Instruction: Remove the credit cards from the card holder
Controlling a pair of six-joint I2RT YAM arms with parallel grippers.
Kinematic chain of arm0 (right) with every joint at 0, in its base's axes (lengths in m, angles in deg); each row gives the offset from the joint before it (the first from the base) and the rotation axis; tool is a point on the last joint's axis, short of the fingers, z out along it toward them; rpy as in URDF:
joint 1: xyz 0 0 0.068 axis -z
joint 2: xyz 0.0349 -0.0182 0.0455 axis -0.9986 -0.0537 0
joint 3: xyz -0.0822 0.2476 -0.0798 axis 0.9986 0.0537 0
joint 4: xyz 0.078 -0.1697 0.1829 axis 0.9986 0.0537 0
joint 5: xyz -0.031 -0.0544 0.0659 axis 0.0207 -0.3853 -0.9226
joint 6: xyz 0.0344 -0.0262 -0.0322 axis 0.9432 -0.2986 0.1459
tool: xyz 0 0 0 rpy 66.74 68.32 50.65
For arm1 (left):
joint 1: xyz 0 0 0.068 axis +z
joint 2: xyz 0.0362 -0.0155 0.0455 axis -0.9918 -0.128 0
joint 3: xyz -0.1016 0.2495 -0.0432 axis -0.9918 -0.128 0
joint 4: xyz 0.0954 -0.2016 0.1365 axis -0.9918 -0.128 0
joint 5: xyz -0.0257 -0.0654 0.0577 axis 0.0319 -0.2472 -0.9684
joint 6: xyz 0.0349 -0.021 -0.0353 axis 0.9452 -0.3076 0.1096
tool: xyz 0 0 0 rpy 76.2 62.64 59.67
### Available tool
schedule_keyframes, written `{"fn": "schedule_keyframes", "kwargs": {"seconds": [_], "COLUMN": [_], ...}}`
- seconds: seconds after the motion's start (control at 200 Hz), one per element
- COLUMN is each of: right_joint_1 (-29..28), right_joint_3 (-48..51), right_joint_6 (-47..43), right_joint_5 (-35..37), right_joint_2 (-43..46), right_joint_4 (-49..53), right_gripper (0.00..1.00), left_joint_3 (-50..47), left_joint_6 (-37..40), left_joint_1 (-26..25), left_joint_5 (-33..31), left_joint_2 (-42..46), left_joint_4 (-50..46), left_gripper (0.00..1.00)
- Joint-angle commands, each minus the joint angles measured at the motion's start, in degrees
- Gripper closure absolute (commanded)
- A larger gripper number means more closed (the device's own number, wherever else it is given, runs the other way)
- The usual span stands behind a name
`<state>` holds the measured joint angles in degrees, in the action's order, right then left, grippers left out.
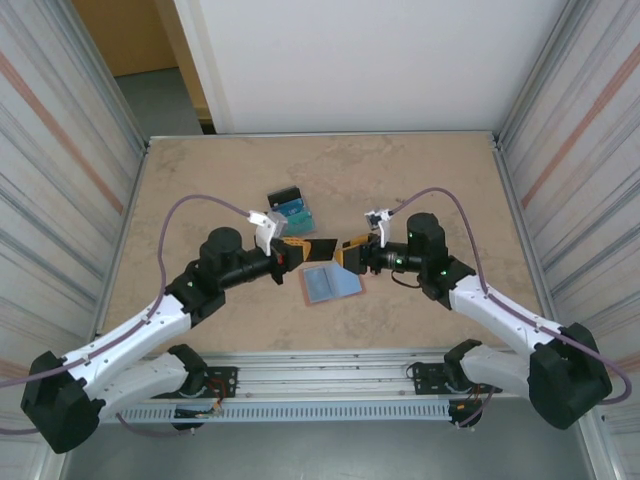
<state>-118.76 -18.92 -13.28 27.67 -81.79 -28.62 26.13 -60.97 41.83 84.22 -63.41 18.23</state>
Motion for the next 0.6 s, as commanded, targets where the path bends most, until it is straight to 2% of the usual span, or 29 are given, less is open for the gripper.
{"fn": "schedule_keyframes", "kwargs": {"seconds": [0.0,0.135,0.296,0.351,0.451,0.536,0.596], "right_joint_1": [-0.83,-1.21,-1.21,-1.22,-1.16,-1.10,-1.12], "right_joint_3": [-2.78,-3.22,-3.37,-3.51,-3.73,-4.12,-4.40], "right_joint_6": [1.66,2.60,4.75,4.62,4.32,3.60,2.47], "right_joint_5": [-0.96,-2.59,-5.02,-5.51,-6.56,-7.14,-7.06], "right_joint_2": [-1.79,-3.29,-3.91,-3.86,-3.49,-3.13,-2.51], "right_joint_4": [-4.50,-7.34,-11.86,-11.92,-11.83,-10.57,-8.69], "right_gripper": [0.42,0.43,0.52,0.60,0.85,0.94,0.99], "left_joint_3": [-0.87,-1.49,-2.50,-3.14,-3.36,-3.36,-3.30], "left_joint_6": [-4.14,-5.25,-6.73,-7.51,-8.76,-9.18,-8.98], "left_joint_1": [0.30,0.34,0.48,0.71,1.25,1.51,1.62], "left_joint_5": [1.84,2.13,2.08,2.13,2.07,2.17,2.38], "left_joint_2": [0.56,0.56,0.08,-0.10,-0.39,-0.47,-0.50], "left_joint_4": [6.64,7.94,9.14,10.08,10.33,10.10,9.58], "left_gripper": [1.00,1.00,1.00,1.00,1.00,1.00,0.95]}}
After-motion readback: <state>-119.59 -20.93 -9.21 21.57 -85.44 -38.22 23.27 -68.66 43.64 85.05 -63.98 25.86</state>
